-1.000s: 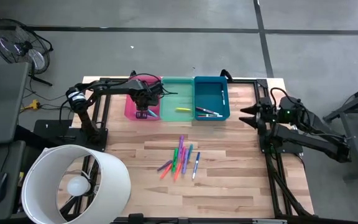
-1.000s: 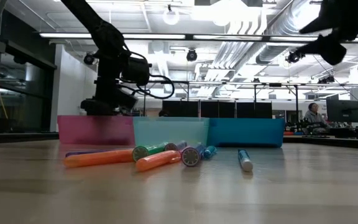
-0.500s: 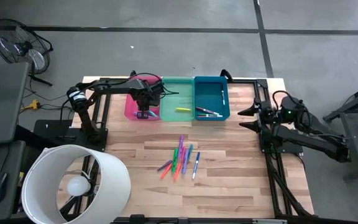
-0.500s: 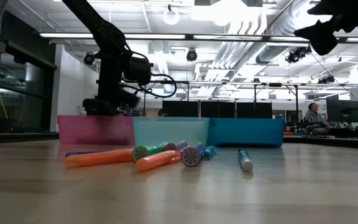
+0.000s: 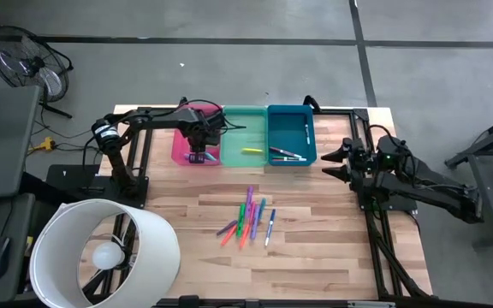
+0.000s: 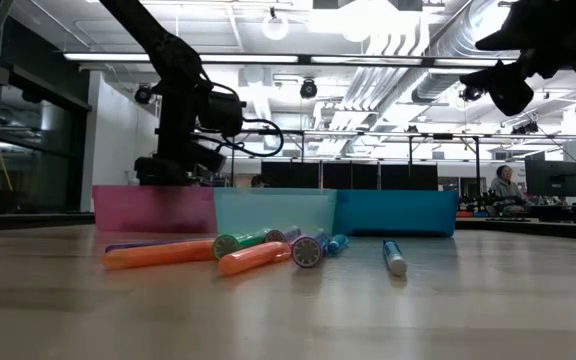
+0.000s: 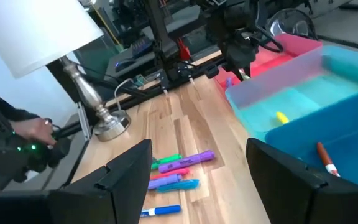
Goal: Pick & Place Markers
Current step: Put the light green marker into the red bin
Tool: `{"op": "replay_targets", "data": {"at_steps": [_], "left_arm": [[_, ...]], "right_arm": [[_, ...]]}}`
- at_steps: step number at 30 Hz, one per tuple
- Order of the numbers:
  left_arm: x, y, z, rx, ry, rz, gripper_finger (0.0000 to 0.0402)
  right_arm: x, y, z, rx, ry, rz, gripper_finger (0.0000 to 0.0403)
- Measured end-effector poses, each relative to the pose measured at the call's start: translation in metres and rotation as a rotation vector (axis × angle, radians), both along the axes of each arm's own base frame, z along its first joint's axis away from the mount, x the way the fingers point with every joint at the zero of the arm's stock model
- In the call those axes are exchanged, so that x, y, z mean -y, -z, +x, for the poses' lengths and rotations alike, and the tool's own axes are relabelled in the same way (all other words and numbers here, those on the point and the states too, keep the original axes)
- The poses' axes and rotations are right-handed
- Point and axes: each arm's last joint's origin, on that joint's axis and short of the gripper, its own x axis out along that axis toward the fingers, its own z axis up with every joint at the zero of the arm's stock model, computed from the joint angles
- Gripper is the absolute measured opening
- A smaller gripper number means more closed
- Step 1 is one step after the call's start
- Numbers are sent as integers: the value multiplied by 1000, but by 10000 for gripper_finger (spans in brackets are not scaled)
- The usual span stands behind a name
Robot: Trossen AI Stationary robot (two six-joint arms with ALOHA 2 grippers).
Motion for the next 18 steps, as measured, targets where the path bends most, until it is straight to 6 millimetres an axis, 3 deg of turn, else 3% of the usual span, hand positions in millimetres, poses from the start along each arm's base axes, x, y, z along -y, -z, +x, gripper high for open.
{"op": "replay_targets", "data": {"at_steps": [7,14,18], "left_arm": [[0,0,0,-25,-13,44,60],[3,1,-3,-78,-32,35,192],[-3,-9,5,-60,-82,89,232]], "right_arm": [[0,0,0,-1,-2,-5,250],[0,0,0,-1,-4,-8,250],[0,0,0,-2,-4,-6,250]]}}
